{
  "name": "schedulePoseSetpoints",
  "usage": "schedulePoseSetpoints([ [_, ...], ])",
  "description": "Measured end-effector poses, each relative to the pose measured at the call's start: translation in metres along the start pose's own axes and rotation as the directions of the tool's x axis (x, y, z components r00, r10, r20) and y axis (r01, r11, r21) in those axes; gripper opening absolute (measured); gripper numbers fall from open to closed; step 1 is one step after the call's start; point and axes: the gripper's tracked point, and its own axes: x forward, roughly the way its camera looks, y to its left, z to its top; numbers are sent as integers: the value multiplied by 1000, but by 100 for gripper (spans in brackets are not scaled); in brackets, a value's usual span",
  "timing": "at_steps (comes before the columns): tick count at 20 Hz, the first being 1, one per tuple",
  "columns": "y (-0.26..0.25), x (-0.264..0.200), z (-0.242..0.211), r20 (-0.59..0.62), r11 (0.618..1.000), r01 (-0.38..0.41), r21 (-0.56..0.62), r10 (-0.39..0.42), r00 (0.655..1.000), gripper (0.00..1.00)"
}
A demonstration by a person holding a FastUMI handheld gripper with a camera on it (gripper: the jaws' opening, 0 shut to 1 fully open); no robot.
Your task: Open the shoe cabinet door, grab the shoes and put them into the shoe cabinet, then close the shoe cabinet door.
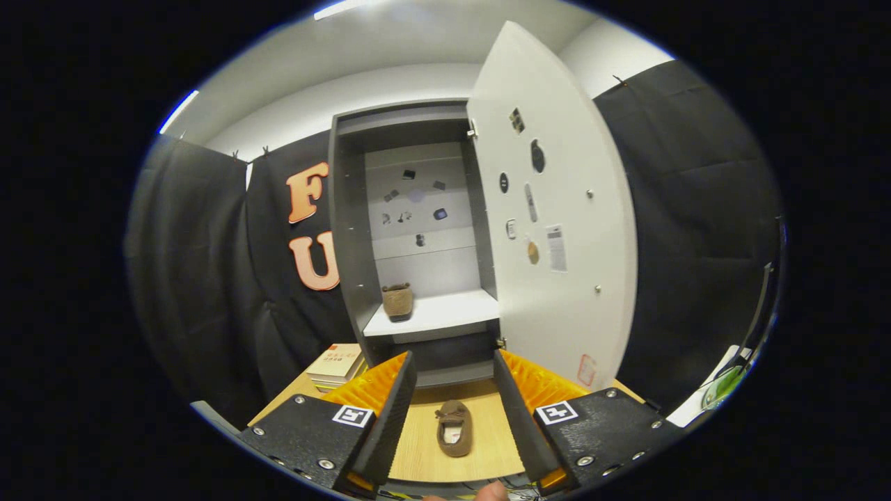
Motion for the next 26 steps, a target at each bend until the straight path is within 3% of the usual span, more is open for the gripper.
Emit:
schedulePoseSetpoints([
  [4, 21, 28, -42, -22, 999, -24, -39, 24, 999, 76],
  [7, 30, 53, -55, 46, 997, -42, -61, 45, 998, 76],
  [12, 39, 96, -131, -65, 996, -72, -47, 69, 996, 76],
  [19, 30, 145, -240, -202, 997, -51, 64, 63, 977, 76],
  [26, 31, 183, -311, -327, 996, -51, 80, 74, 942, 79],
])
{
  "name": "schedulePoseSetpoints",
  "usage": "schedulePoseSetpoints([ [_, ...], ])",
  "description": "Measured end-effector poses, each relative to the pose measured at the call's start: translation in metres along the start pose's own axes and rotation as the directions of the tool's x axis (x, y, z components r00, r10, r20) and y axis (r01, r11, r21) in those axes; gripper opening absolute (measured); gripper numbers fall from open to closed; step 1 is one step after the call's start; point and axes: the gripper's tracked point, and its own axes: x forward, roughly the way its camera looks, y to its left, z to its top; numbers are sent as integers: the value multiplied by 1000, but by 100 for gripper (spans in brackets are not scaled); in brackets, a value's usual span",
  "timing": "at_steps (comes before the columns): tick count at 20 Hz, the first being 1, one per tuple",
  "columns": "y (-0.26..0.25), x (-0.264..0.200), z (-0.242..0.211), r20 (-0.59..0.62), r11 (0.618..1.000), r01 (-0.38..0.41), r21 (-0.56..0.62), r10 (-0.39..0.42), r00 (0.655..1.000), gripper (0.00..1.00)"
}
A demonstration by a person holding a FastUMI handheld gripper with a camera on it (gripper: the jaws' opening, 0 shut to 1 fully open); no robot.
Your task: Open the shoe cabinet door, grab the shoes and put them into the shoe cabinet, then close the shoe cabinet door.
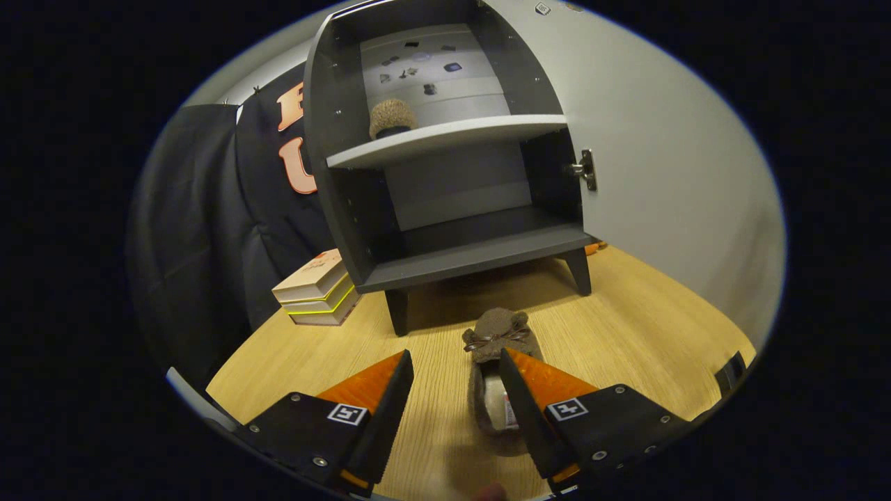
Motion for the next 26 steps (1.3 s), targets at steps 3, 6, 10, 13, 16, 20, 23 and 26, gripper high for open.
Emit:
schedulePoseSetpoints([
  [3, -3, 21, -23, -59, 1000, 8, 13, -7, 998, 80],
  [6, 0, 36, -34, -89, 1000, 1, 22, 1, 996, 80],
  [10, -2, 61, -45, -139, 1000, 29, 2, -29, 990, 75],
  [13, -5, 74, -50, -160, 999, 35, 32, -30, 987, 71],
  [16, -18, 84, -53, -155, 997, 73, 34, -67, 986, 57],
  [20, -24, 91, -53, -151, 993, 106, 56, -97, 984, 24],
  [23, -19, 92, -53, -173, 992, 101, 76, -86, 981, 9],
  [26, -21, 87, -39, -168, 993, 110, 47, -101, 981, 8],
])
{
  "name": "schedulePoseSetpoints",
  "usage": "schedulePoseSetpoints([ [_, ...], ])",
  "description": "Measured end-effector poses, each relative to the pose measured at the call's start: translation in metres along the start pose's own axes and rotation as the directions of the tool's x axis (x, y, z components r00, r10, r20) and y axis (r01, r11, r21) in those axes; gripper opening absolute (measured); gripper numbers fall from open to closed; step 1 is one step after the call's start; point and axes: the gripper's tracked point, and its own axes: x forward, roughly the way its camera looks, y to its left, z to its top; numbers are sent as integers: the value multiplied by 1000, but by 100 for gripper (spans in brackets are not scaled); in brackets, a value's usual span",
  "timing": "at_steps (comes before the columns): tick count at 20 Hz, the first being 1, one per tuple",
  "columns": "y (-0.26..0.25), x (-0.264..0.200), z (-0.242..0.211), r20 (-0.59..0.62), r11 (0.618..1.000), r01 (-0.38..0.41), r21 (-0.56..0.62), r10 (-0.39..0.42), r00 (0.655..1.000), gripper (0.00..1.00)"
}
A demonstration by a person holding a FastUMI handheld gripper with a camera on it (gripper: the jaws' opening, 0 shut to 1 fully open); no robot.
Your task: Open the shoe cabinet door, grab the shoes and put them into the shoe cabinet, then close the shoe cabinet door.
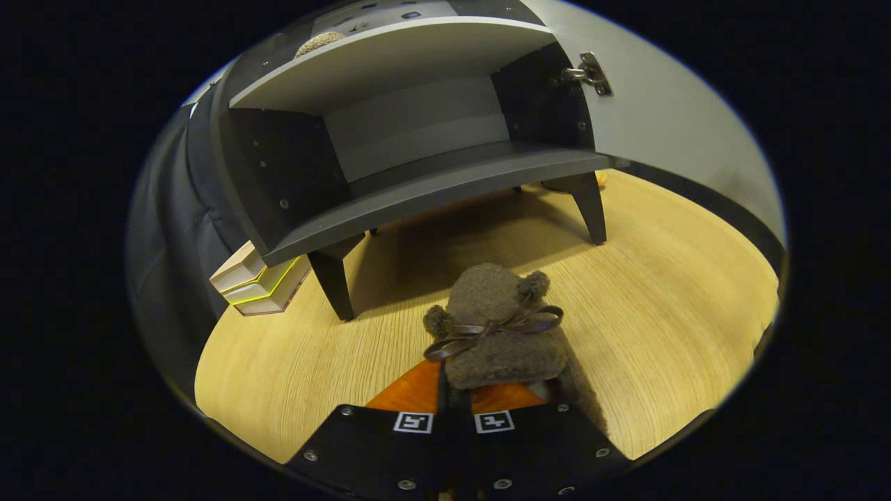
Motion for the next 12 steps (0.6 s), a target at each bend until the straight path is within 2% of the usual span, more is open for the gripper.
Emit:
schedulePoseSetpoints([
  [3, 7, -12, 12, 4, 1000, -26, -16, 26, 1000, 8],
  [9, 12, -63, 54, 61, 998, 18, -68, -14, 998, 8],
  [12, 21, -99, 91, 124, 992, 25, -123, -10, 992, 8],
])
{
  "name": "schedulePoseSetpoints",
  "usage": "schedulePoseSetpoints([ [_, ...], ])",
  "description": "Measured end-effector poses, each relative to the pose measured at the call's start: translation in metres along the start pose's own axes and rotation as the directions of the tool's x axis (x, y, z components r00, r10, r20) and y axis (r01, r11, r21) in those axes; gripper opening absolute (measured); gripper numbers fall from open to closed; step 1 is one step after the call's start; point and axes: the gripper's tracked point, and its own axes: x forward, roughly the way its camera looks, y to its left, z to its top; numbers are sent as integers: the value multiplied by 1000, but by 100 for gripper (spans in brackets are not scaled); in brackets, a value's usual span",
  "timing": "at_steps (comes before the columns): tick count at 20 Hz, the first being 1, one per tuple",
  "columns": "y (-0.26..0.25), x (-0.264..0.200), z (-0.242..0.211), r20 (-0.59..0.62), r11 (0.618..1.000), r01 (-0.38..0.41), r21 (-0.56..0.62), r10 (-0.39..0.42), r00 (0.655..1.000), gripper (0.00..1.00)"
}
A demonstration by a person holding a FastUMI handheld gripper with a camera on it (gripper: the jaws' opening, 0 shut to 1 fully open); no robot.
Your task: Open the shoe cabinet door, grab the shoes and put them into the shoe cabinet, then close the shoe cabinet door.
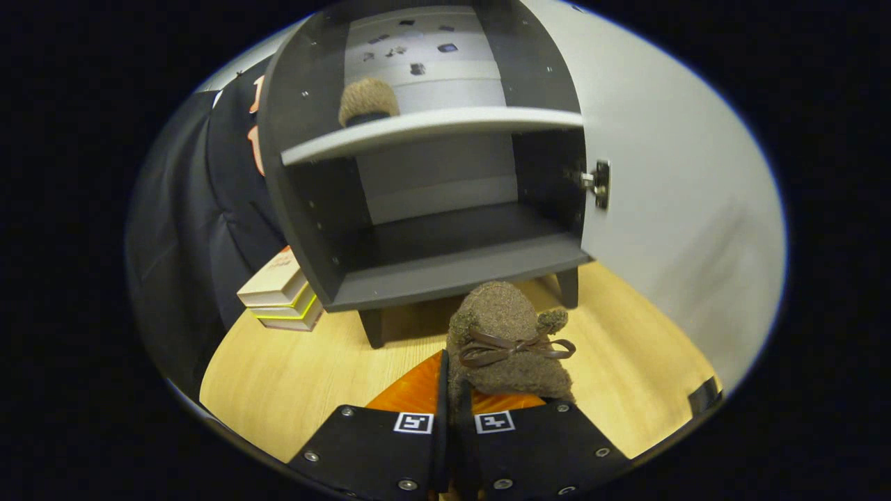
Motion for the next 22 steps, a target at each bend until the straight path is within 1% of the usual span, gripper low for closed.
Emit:
schedulePoseSetpoints([
  [4, 2, -30, 57, 71, 994, 27, -107, -19, 997, 8],
  [7, 2, -40, 88, 87, 989, 38, -143, -25, 996, 8],
  [10, -1, -42, 116, 99, 987, 52, -149, -37, 994, 8],
  [13, -3, -36, 142, 118, 984, 64, -169, -45, 992, 8],
  [16, -2, -23, 167, 111, 981, 50, -186, -30, 993, 8],
  [19, -5, -2, 198, 118, 975, 51, -216, -26, 993, 8],
  [22, -4, 21, 227, 136, 970, 37, -240, -4, 991, 8],
])
